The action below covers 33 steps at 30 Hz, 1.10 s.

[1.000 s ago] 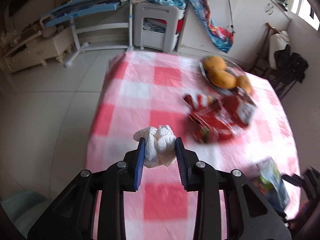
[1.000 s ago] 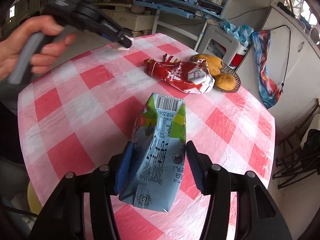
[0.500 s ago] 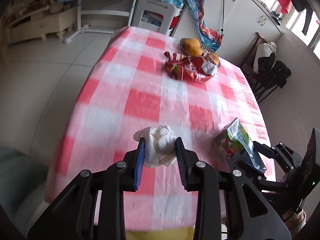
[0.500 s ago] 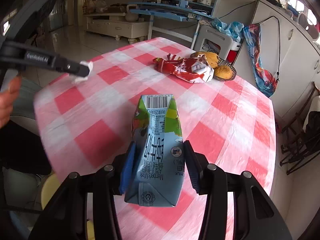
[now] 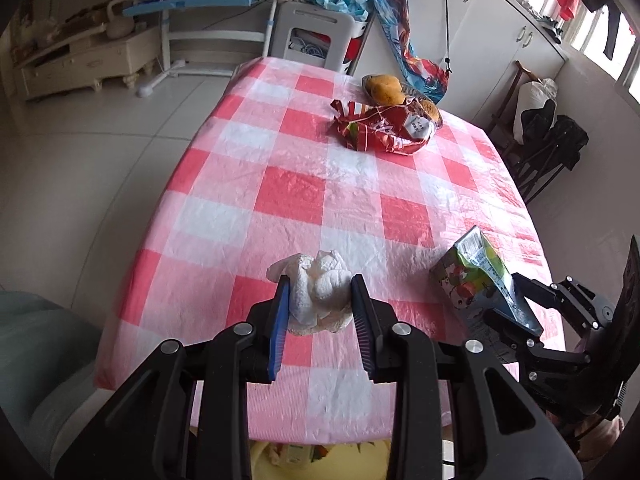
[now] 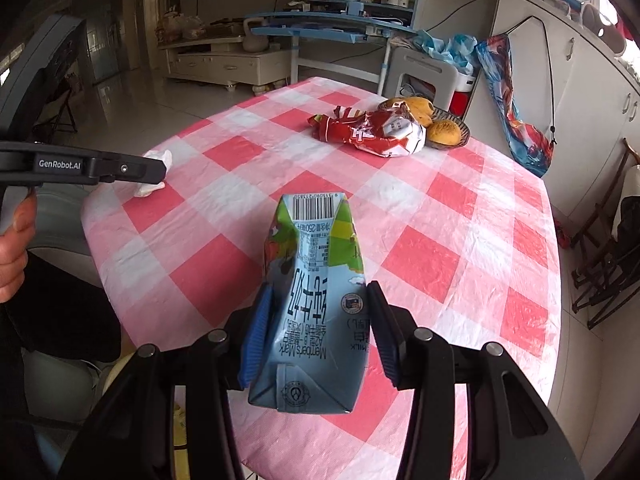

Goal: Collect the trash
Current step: 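Carry the tissue and juice carton from the table over the yellow bucket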

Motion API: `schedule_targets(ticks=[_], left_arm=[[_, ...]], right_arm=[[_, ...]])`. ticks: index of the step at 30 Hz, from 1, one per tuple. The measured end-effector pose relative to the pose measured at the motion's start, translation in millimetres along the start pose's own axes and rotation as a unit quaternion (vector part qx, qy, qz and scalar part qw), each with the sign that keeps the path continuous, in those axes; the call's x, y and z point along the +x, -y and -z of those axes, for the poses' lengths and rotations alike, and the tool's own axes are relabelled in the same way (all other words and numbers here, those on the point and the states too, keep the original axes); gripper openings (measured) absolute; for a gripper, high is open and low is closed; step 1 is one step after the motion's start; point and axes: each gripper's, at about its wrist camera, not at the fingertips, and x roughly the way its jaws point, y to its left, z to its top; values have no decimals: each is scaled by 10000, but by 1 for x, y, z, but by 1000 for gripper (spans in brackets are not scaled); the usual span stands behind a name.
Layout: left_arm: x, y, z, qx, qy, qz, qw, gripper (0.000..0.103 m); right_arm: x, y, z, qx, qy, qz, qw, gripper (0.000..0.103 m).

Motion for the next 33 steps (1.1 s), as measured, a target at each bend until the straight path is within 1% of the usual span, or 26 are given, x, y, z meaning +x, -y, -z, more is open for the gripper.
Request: schedule_targets(ticks=[9,12,18,21,25,28,30,32,33], left_arm=[[-9,18,-7,427,314,-320,9981,29],[-12,19,-6,465,377,-389,9974,29],[-17,14,-5,388,439,-448,9973,29],[-22,11,-4,347,502,-488,9969,29],[-33,11,-1,424,649,-649,9949,29],[-42,8,6,405,717,-701,9941,29],[-47,6,14,365,700,-723,9943,29],[-52,3,22,356,674,-757,9942,29],[-53,3,26,352,659,-766,9943,29]], right_arm=[[-2,-12,-6,-135,101,-197,9997,47],[-9,-15,-7,-130,180,-362,9991,47],[-22,-27,-5,-155,289,-664,9973,47],[-29,-38,1,-207,302,-799,9961,47],[-40,-55,13,-269,333,-1012,9939,47],[-50,-74,24,-367,322,-1212,9914,47],[-53,-86,31,-439,260,-1346,9896,47],[-54,-98,40,-582,168,-1377,9886,47],[-53,-106,47,-635,67,-1454,9873,47]])
